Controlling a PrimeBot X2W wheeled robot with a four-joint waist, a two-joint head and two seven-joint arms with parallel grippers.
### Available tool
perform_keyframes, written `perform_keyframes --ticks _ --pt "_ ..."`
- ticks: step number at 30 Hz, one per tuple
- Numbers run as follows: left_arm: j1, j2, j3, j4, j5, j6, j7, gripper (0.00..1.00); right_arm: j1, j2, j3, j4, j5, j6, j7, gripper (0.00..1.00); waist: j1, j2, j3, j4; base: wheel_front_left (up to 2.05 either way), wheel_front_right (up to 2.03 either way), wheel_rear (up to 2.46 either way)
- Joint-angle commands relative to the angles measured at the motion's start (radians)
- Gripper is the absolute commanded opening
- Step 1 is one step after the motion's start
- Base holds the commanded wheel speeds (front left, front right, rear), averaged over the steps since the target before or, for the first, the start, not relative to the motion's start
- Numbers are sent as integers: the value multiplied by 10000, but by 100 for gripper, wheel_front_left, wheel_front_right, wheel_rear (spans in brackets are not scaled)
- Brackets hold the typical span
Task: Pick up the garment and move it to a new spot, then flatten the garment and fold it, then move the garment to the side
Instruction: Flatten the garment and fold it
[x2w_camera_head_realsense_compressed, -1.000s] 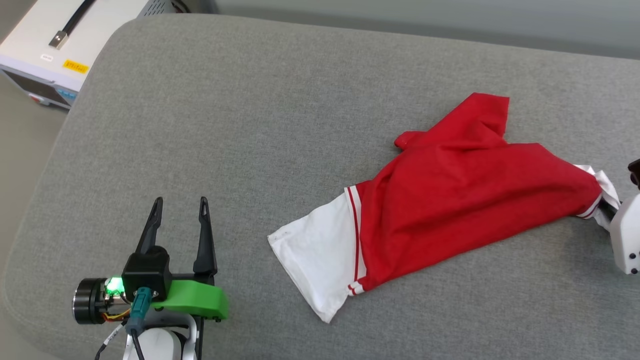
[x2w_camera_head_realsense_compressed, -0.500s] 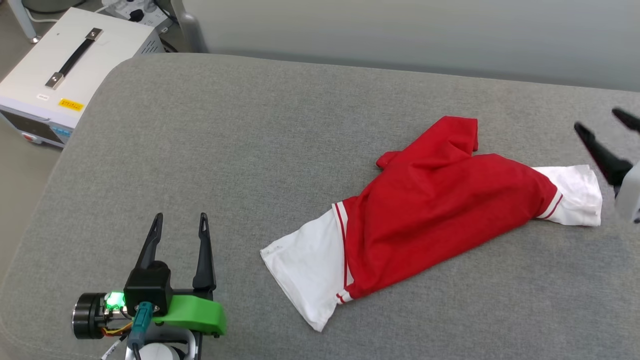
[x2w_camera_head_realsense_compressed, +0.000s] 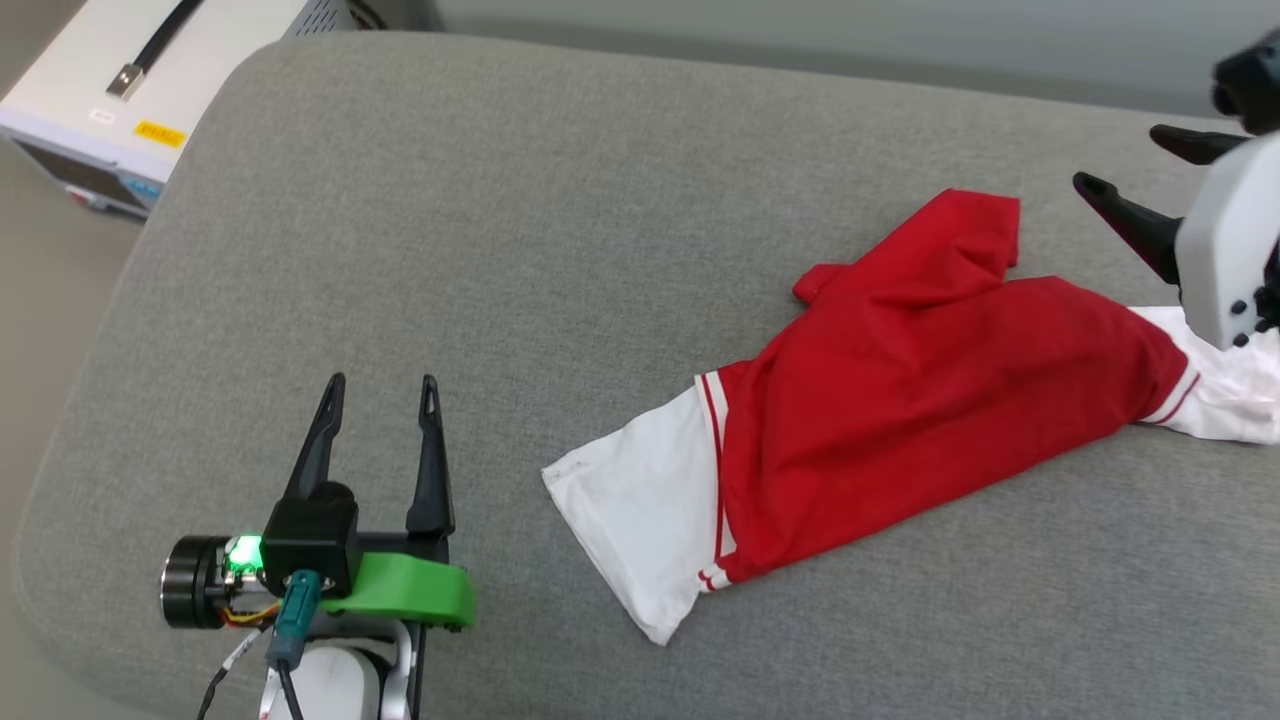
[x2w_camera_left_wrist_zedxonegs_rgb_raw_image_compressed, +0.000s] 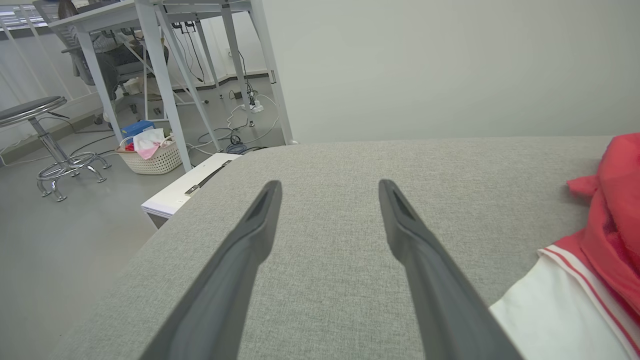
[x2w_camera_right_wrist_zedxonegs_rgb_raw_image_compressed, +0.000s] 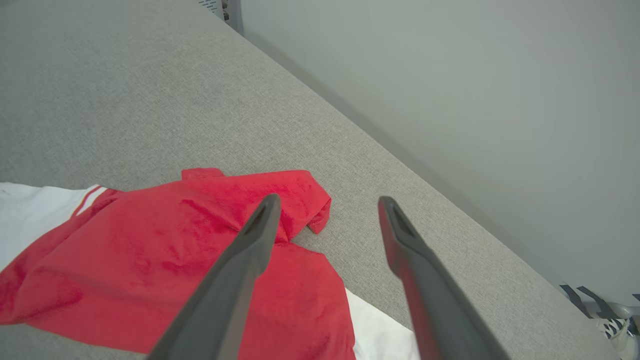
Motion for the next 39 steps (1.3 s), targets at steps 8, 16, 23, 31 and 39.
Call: perform_keyframes --ticks 8,16,23,31,39 --pt "-733 -243 -365 -227 -183 115 -59 100 -1979 596 1416 898 341 -9 2900 100 0 0 1407 831 0 0 0" --pt "-1175 -329 -696 -275 -468 246 -59 100 -3051 1115 2690 2603 -104 -9 3773 100 0 0 2273 1290 0 0 0" --pt "-1360 -342 -903 -276 -674 403 -59 100 -2739 985 3775 3699 91 -9 4013 100 0 0 2524 1552 0 0 0" --pt "-1405 -344 -853 -287 -719 500 -59 100 -2700 803 4389 3926 482 -9 3397 0 0 0 2510 1520 0 0 0" --pt "-1165 -345 -613 -49 -465 414 -59 100 -3048 881 4345 3612 830 -9 1235 0 0 0 1638 1106 0 0 0"
